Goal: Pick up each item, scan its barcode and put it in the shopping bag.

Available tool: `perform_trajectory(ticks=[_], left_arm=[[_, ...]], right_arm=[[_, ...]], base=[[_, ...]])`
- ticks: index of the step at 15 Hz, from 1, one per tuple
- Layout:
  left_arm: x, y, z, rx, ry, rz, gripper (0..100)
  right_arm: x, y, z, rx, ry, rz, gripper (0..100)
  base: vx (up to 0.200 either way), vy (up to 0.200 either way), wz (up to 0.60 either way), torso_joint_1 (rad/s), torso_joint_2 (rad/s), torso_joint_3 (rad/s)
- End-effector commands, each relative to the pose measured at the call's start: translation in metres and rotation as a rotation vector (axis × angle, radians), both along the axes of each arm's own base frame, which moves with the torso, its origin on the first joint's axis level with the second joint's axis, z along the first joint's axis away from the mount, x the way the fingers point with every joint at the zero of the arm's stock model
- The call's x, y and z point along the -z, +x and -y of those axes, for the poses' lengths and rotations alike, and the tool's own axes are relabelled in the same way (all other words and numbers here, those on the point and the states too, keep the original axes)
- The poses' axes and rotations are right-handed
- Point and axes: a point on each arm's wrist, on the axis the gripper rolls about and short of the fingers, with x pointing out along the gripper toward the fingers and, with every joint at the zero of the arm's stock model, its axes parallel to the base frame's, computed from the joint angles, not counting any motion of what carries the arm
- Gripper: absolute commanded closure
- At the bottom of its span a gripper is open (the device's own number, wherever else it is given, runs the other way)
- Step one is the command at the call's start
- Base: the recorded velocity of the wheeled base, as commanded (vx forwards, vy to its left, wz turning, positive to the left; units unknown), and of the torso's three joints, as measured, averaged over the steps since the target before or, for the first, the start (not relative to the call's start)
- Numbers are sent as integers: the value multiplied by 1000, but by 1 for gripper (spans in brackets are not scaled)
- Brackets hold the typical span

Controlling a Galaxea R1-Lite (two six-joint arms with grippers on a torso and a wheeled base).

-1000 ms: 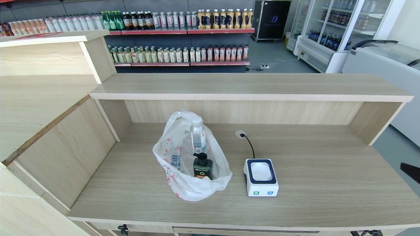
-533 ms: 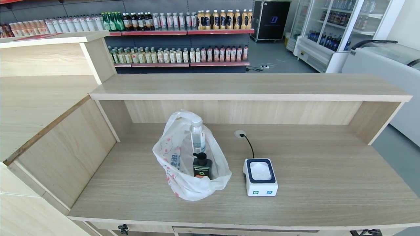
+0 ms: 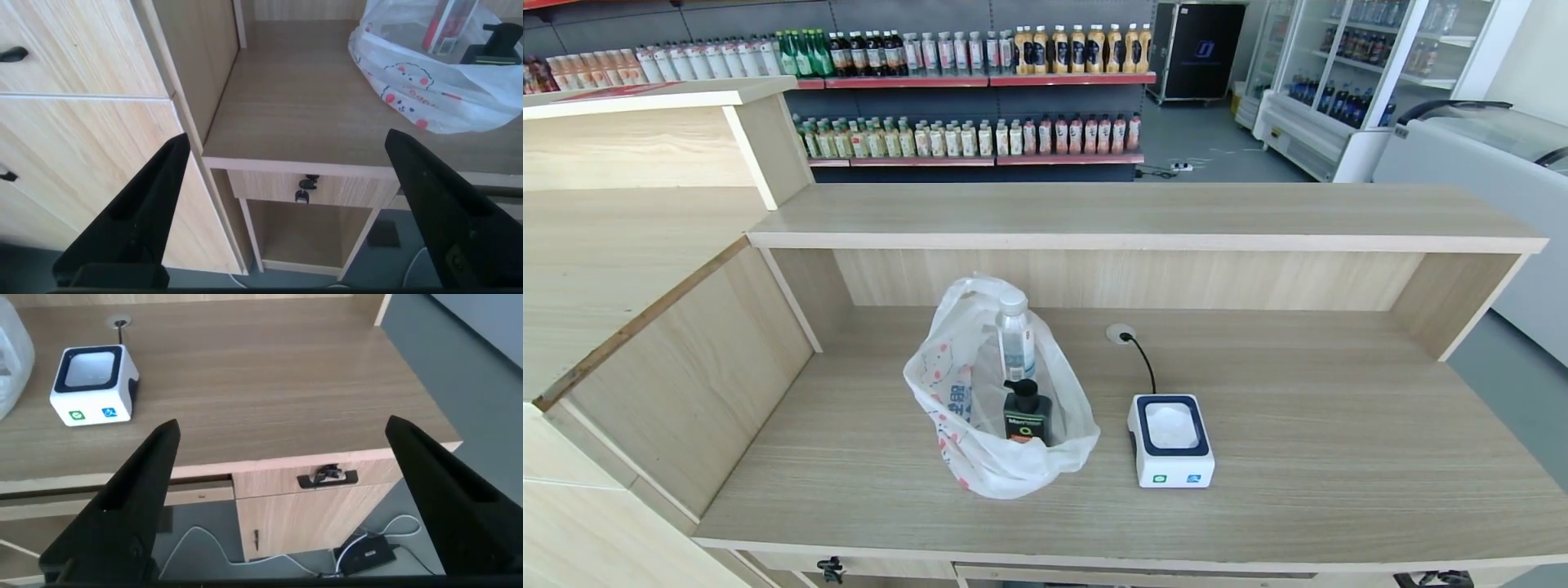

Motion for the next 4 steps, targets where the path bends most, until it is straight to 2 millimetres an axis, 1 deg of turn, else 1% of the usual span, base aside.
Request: perform_trajectory(ticks=[1, 4], left_arm=[[0, 0, 0, -1, 0, 0, 0], [0, 0, 0, -1, 0, 0, 0]], right_arm=[[1, 0, 0, 0, -1, -6, 0], [1, 0, 0, 0, -1, -6, 0]], base=[[0, 0, 0, 0, 0, 0], [0, 0, 0, 0, 0, 0]])
